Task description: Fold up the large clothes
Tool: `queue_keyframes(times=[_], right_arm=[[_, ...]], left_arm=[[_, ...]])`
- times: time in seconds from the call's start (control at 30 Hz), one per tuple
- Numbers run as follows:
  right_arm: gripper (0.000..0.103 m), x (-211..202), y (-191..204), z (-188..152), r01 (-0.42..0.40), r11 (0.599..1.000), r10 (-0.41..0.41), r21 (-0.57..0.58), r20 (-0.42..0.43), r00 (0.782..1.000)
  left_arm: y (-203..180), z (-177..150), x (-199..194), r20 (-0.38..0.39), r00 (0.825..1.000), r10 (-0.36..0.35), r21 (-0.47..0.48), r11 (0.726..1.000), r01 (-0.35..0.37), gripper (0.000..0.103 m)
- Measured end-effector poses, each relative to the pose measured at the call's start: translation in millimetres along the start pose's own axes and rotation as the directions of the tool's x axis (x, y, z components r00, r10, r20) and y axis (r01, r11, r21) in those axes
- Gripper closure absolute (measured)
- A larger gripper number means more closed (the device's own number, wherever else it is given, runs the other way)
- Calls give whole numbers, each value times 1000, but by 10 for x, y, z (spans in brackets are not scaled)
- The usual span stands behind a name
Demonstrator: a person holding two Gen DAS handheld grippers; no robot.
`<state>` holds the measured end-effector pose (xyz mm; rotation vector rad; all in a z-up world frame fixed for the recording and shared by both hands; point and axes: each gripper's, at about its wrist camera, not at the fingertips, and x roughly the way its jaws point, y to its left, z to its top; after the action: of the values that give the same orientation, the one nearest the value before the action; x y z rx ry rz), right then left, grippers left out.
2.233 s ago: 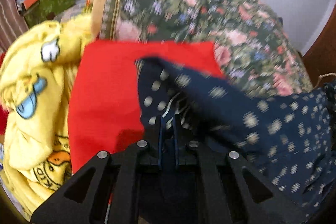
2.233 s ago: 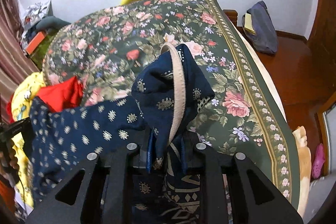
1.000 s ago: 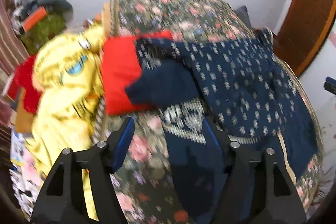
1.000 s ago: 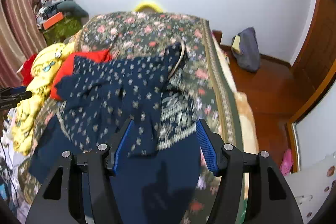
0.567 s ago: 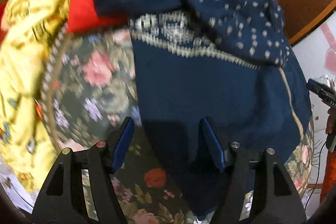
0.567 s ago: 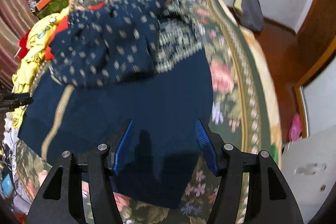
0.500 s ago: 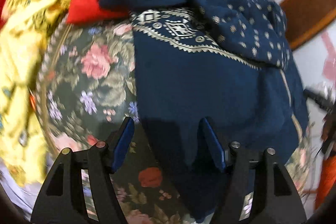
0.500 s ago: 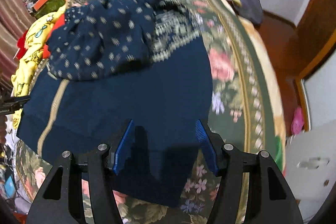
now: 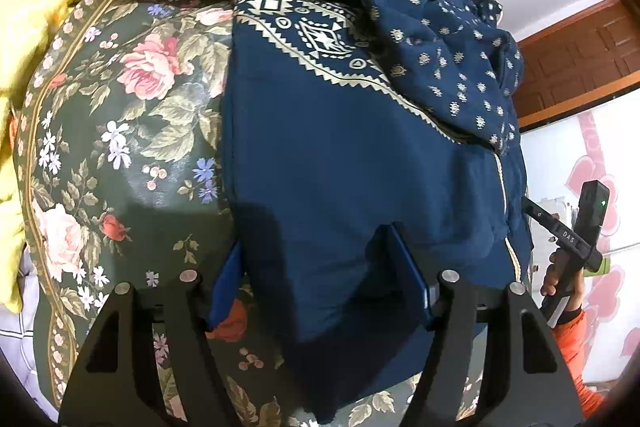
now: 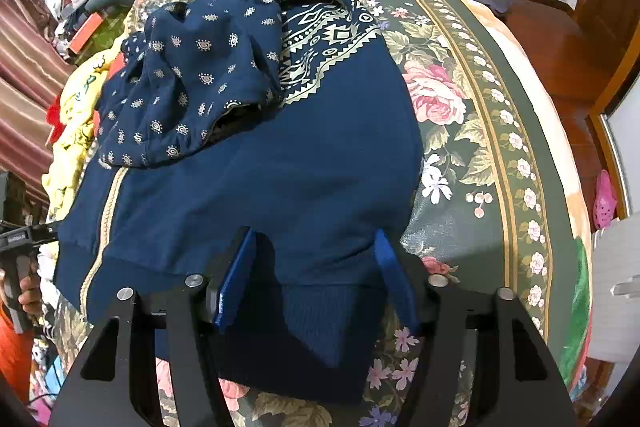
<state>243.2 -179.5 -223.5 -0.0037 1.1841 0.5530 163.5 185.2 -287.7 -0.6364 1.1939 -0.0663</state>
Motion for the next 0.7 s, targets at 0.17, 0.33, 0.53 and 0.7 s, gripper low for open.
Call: queue_keyframes(times=[0.17,0.33,0.53,0.7], right_arm=[[81,-10,-16,-9,-34,999,34,-6,-2,999],[91,-60,104,73,-58,998,58,-37,16,998],[92,-290,276,250,-82,993,90,-81,94,992],[94,-483,400,491,-103,987,122,-121,162,979]], left_arm=[[-161,-1,-44,34,999,10,60,998,-12,57],[-395,66,-101,80,992,101,174,978,-113,94],[-553,243,-427,171,983,69,183,978,-101,96],[-712,474,-766,253,967,12,199,978,-64,96]])
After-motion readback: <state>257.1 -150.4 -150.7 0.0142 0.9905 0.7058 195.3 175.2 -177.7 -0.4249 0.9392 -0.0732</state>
